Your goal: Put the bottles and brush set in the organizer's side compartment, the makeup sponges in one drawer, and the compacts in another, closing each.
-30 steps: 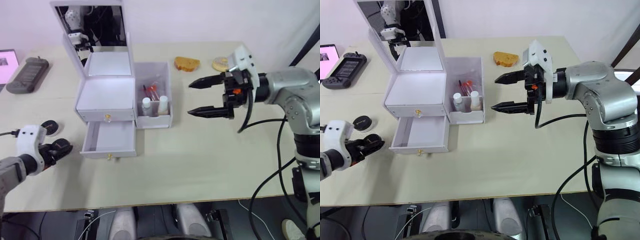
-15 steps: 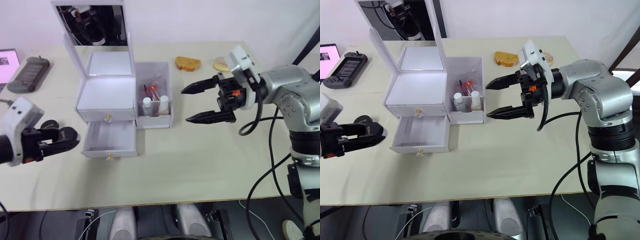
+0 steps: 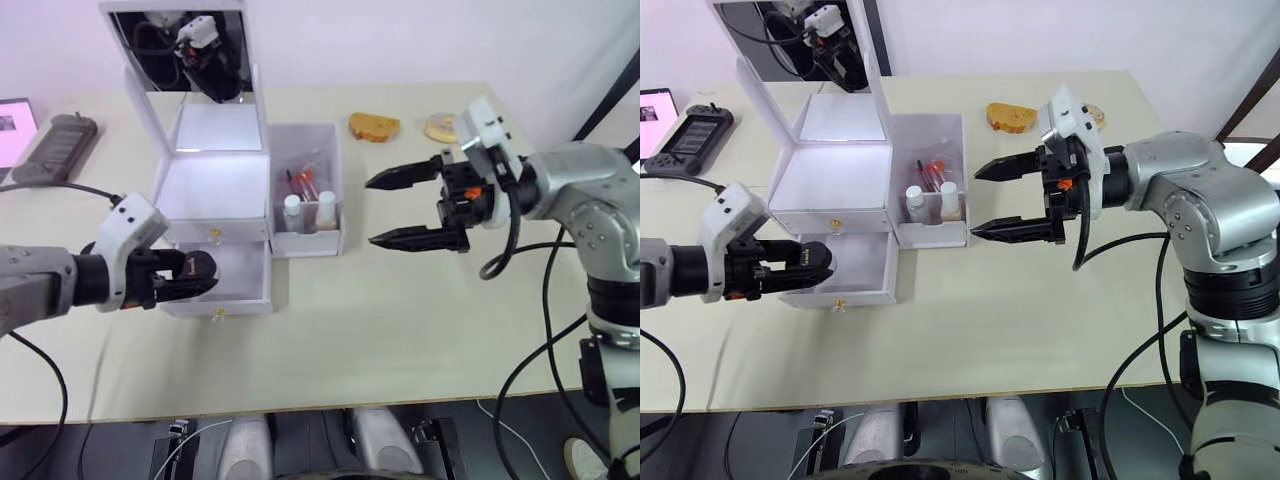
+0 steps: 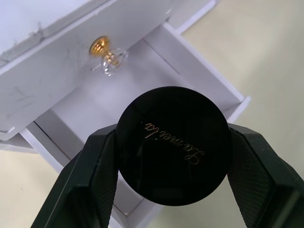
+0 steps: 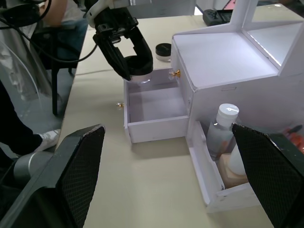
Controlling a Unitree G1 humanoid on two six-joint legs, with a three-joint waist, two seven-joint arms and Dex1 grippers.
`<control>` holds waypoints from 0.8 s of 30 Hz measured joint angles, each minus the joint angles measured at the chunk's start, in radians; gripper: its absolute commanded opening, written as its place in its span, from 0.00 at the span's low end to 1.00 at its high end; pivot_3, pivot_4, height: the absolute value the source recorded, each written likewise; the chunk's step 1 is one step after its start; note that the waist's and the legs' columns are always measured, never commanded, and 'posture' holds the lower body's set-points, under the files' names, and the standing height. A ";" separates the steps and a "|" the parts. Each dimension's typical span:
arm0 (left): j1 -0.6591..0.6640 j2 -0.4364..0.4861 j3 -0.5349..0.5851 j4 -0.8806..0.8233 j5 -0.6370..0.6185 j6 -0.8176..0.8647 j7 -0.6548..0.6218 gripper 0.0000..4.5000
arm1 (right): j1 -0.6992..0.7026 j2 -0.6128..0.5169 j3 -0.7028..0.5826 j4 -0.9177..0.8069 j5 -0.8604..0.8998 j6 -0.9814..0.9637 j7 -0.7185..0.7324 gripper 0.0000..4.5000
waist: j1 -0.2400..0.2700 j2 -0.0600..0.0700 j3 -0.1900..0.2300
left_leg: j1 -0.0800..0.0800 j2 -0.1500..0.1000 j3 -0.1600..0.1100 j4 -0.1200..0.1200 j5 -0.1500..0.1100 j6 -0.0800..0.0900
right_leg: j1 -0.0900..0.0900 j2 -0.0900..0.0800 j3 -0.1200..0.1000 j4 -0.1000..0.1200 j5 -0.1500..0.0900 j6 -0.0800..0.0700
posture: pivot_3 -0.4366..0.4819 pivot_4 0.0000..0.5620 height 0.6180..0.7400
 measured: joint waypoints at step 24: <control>0.034 -0.056 -0.097 0.040 0.165 -0.084 0.035 0.59 | 0.020 -0.021 -0.007 -0.008 0.021 -0.011 -0.036 1.00 | 0.001 0.000 0.000 | 0.000 0.000 0.000 0.000 0.000 0.000 | 0.000 0.000 0.000 0.000 0.000 0.000 | 0.48 0.27 1.00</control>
